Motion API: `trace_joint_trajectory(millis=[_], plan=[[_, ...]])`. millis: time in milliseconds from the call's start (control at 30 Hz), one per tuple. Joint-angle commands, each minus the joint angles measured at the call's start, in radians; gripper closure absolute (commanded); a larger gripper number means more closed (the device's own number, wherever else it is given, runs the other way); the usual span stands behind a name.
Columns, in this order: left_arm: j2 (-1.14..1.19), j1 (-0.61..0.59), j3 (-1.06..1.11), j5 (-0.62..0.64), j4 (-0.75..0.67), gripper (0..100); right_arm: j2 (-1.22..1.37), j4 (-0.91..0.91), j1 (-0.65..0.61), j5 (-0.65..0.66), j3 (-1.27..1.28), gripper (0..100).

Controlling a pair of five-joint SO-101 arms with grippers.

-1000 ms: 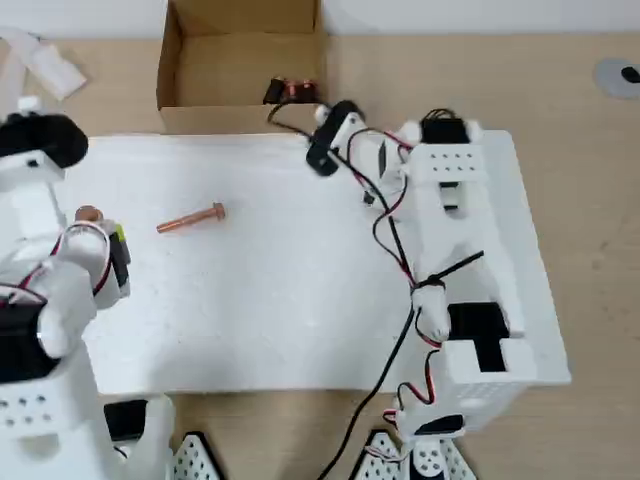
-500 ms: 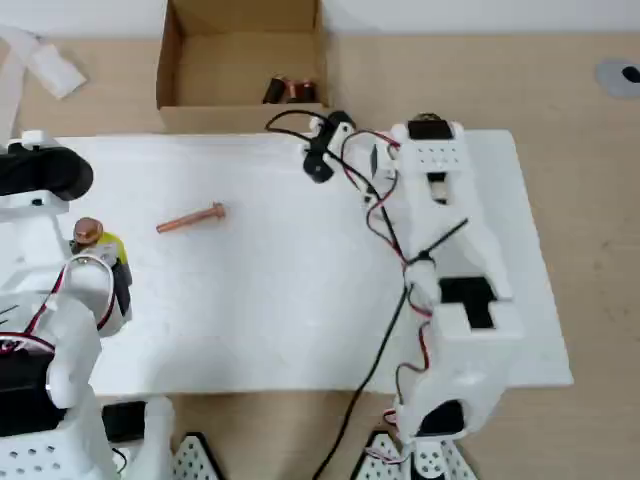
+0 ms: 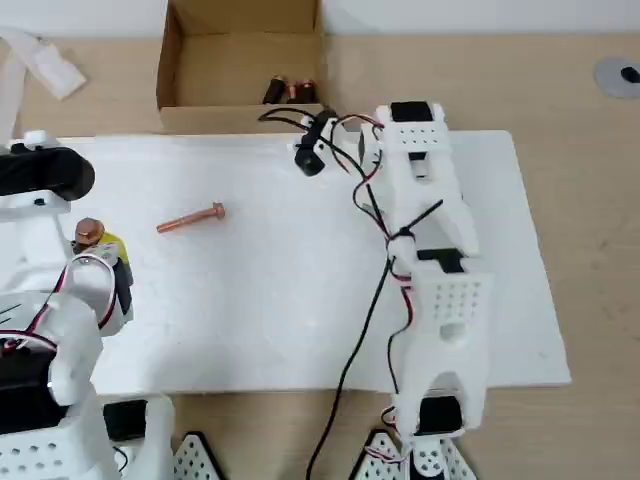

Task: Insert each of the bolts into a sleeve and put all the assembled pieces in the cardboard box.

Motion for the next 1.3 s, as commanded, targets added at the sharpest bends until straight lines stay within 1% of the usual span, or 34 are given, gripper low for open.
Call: trace_joint_trajectory(millis=[0, 167, 300, 367, 533, 600, 767, 900, 1067, 1167, 1267], plan=[[-0.010, 0.009, -0.003, -0.006, -0.023, 99, 0.079, 0.063, -0.012, 0.014, -0.147, 76.2], [-0.010, 0.011, -0.003, -0.006, -0.023, 99, 0.188, 0.192, -0.018, 0.054, -0.295, 76.3], [-0.010, 0.011, -0.003, -0.006, -0.020, 99, 0.240, 0.250, -0.018, 0.063, -0.380, 76.5], [-0.010, 0.009, -0.003, -0.006, -0.018, 99, 0.249, 0.253, -0.016, 0.063, -0.387, 80.5], [-0.012, 0.009, -0.003, -0.006, -0.017, 99, 0.254, 0.255, -0.018, 0.055, -0.386, 98.9], [-0.012, 0.009, -0.003, -0.006, -0.017, 99, 0.252, 0.255, -0.018, 0.048, -0.390, 98.3], [-0.012, 0.015, -0.011, -0.006, -0.017, 99, 0.229, 0.255, -0.016, -0.020, -0.397, 98.9], [-0.012, 0.017, -0.034, -0.006, -0.018, 99, 0.101, 0.255, -0.019, -0.109, -0.397, 98.9], [-0.012, 0.018, -0.040, -0.006, -0.023, 99, -0.197, 0.256, -0.019, -0.181, -0.360, 98.9], [-0.012, 0.018, -0.061, -0.002, -0.021, 99, -0.404, 0.256, -0.021, -0.233, -0.248, 98.9], [-0.012, 0.018, -0.084, -0.002, -0.018, 99, -0.630, 0.256, -0.021, -0.281, -0.058, 98.8]])
